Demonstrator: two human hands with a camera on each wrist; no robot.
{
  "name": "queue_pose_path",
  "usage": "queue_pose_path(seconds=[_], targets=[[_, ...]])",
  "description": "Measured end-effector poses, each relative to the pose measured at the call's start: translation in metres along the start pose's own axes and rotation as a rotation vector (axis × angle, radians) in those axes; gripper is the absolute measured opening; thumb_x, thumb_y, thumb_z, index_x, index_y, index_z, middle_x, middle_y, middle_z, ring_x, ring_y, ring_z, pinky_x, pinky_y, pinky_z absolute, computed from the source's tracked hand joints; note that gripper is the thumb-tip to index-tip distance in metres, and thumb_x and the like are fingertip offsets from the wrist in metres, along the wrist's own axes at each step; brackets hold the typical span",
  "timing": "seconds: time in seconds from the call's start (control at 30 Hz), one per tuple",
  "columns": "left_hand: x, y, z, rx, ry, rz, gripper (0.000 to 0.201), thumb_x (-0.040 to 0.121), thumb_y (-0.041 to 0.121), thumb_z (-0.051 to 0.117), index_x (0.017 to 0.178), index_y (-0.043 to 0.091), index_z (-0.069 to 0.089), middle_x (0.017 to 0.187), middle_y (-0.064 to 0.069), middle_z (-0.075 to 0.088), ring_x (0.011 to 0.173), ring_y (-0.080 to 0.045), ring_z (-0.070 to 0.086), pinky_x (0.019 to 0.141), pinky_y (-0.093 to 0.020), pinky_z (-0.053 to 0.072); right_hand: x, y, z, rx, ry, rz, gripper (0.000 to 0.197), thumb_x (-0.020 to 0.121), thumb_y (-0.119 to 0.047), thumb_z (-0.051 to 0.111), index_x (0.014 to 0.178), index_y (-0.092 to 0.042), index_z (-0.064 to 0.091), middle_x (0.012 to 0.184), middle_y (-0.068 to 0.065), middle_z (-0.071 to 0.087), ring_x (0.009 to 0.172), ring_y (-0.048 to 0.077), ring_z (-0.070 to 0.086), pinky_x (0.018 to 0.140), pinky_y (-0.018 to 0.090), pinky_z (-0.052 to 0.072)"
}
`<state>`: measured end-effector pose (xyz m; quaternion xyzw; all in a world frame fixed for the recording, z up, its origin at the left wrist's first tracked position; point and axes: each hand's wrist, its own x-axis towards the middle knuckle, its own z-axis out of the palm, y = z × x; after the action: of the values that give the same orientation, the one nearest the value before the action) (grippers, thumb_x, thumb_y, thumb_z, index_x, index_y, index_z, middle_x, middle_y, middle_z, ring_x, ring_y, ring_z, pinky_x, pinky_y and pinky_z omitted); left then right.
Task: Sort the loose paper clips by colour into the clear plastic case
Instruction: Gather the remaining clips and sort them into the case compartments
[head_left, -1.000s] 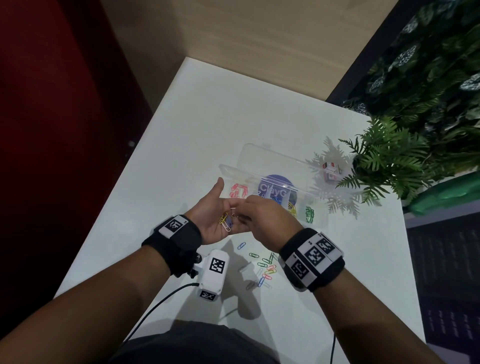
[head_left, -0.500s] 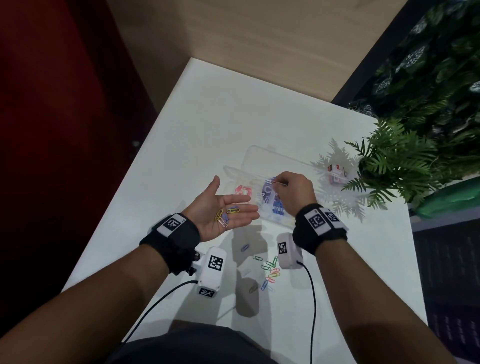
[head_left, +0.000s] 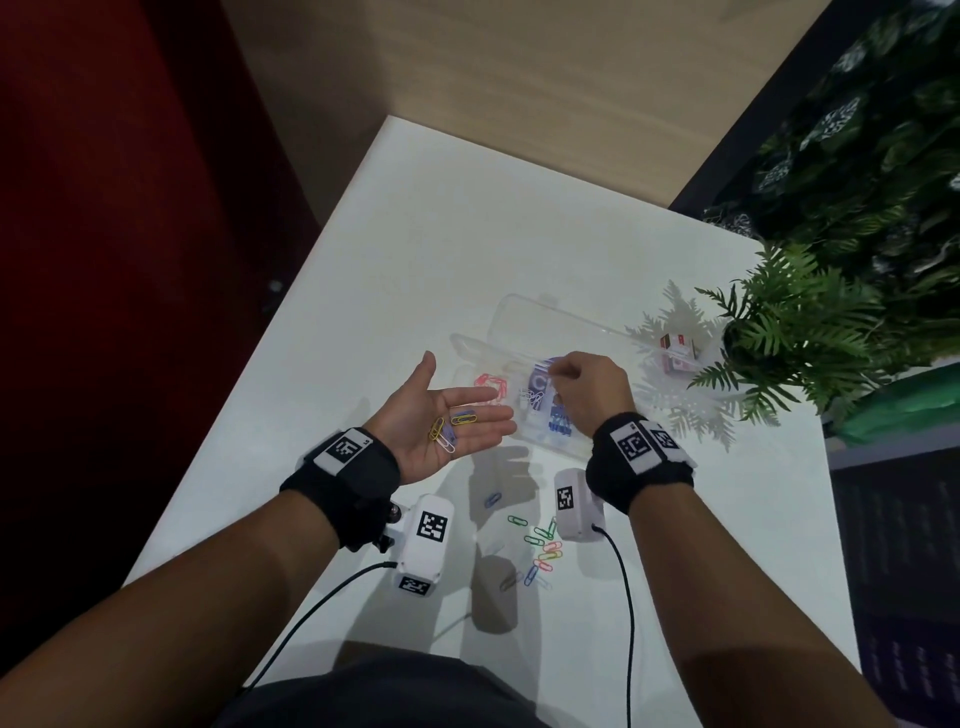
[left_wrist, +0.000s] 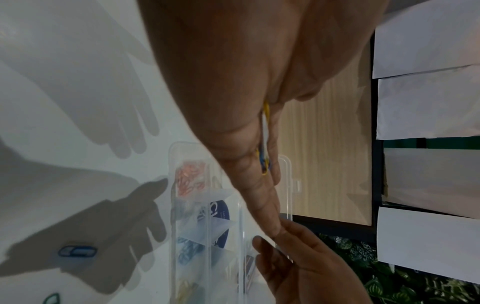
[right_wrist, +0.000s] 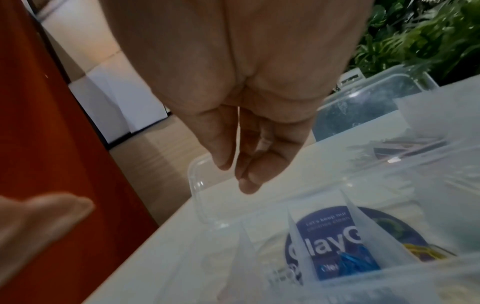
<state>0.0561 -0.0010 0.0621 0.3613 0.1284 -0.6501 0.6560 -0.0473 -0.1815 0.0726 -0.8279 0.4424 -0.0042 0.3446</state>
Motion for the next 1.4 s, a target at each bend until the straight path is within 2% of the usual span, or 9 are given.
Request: queue_pose_path(seconds=[0.17, 0.3, 0.47, 0.57, 0.63, 0.73, 0.93, 1.23, 1.4], targets=[[0.003, -0.004, 0.007, -0.029, -0.009, 0.032, 0.088, 0.092, 0.068, 0.020, 0.121, -0.006, 0.055, 0.117, -0.026, 0.063, 0.096, -0.038, 0.066, 0.082, -0.043, 0.056, -0.052, -0.033, -0.009, 0.066, -0.092, -0.287, 0.003, 0.082, -0.014, 0.068, 0.082, -0.017, 0.070, 0.072, -0.013, 0.063, 0.069, 0.003, 0.057, 0.068, 0.018, 0.043], [0.003, -0.006, 0.011, 0.015, -0.036, 0.020, 0.091, 0.090, 0.072, 0.016, 0.128, -0.001, 0.054, 0.113, -0.014, 0.062, 0.084, -0.026, 0.067, 0.068, -0.033, 0.057, -0.086, -0.052, 0.007, -0.191, -0.284, -0.509, 0.004, 0.080, -0.019, 0.067, 0.083, -0.016, 0.069, 0.077, 0.001, 0.067, 0.072, 0.017, 0.060, 0.069, 0.033, 0.050], [-0.003, -0.007, 0.013, 0.063, -0.012, 0.037, 0.091, 0.088, 0.074, 0.015, 0.124, 0.002, 0.059, 0.138, -0.013, 0.052, 0.106, -0.029, 0.059, 0.055, -0.027, 0.054, -0.096, -0.054, 0.020, -0.390, -0.249, -0.548, 0.010, 0.090, -0.021, 0.054, 0.089, -0.017, 0.063, 0.092, 0.004, 0.058, 0.085, 0.024, 0.057, 0.070, 0.040, 0.051], [-0.005, -0.008, 0.012, 0.051, -0.010, 0.035, 0.090, 0.089, 0.073, 0.015, 0.121, 0.002, 0.061, 0.132, -0.017, 0.057, 0.095, -0.026, 0.062, 0.064, -0.029, 0.053, -0.099, -0.052, 0.023, -0.425, -0.211, -0.569, 0.016, 0.091, -0.010, 0.049, 0.095, -0.017, 0.063, 0.093, 0.004, 0.058, 0.086, 0.026, 0.058, 0.066, 0.038, 0.051], [-0.004, -0.009, 0.011, 0.046, -0.021, 0.040, 0.089, 0.089, 0.072, 0.016, 0.121, 0.002, 0.060, 0.123, -0.019, 0.062, 0.094, -0.028, 0.059, 0.073, -0.033, 0.047, -0.100, -0.052, 0.022, -0.418, -0.196, -0.571, 0.016, 0.091, -0.008, 0.048, 0.093, -0.014, 0.063, 0.091, 0.005, 0.058, 0.085, 0.026, 0.057, 0.066, 0.037, 0.049], [-0.004, -0.010, 0.010, 0.010, -0.025, 0.038, 0.087, 0.090, 0.070, 0.019, 0.120, -0.001, 0.059, 0.097, -0.018, 0.067, 0.073, -0.027, 0.064, 0.064, -0.032, 0.053, -0.098, -0.051, 0.012, -0.374, -0.174, -0.544, 0.013, 0.090, -0.011, 0.051, 0.088, -0.010, 0.064, 0.088, 0.007, 0.063, 0.082, 0.025, 0.058, 0.068, 0.035, 0.045], [0.001, -0.009, 0.008, -0.041, -0.010, 0.040, 0.081, 0.093, 0.065, 0.026, 0.120, -0.005, 0.057, 0.114, -0.027, 0.065, 0.099, -0.038, 0.067, 0.086, -0.046, 0.055, -0.070, -0.033, -0.010, -0.029, -0.032, -0.251, 0.006, 0.084, -0.015, 0.065, 0.087, -0.017, 0.070, 0.064, -0.016, 0.056, 0.059, -0.005, 0.050, 0.059, 0.003, 0.036], [0.000, -0.005, 0.008, -0.051, 0.003, 0.025, 0.078, 0.094, 0.063, 0.026, 0.116, -0.005, 0.058, 0.120, -0.029, 0.062, 0.106, -0.040, 0.064, 0.086, -0.046, 0.053, -0.016, -0.015, -0.003, -0.098, -0.015, 0.039, 0.016, 0.087, -0.013, 0.055, 0.085, -0.007, 0.070, 0.077, 0.003, 0.065, 0.072, 0.023, 0.061, 0.056, 0.024, 0.048], [-0.002, -0.003, 0.008, -0.042, -0.002, 0.021, 0.064, 0.099, 0.051, 0.030, 0.123, -0.003, 0.054, 0.117, -0.027, 0.063, 0.103, -0.039, 0.065, 0.089, -0.045, 0.052, -0.027, -0.026, 0.001, -0.097, -0.035, -0.099, 0.014, 0.085, -0.024, 0.062, 0.095, -0.017, 0.069, 0.089, 0.000, 0.070, 0.080, 0.016, 0.062, 0.076, 0.027, 0.050]])
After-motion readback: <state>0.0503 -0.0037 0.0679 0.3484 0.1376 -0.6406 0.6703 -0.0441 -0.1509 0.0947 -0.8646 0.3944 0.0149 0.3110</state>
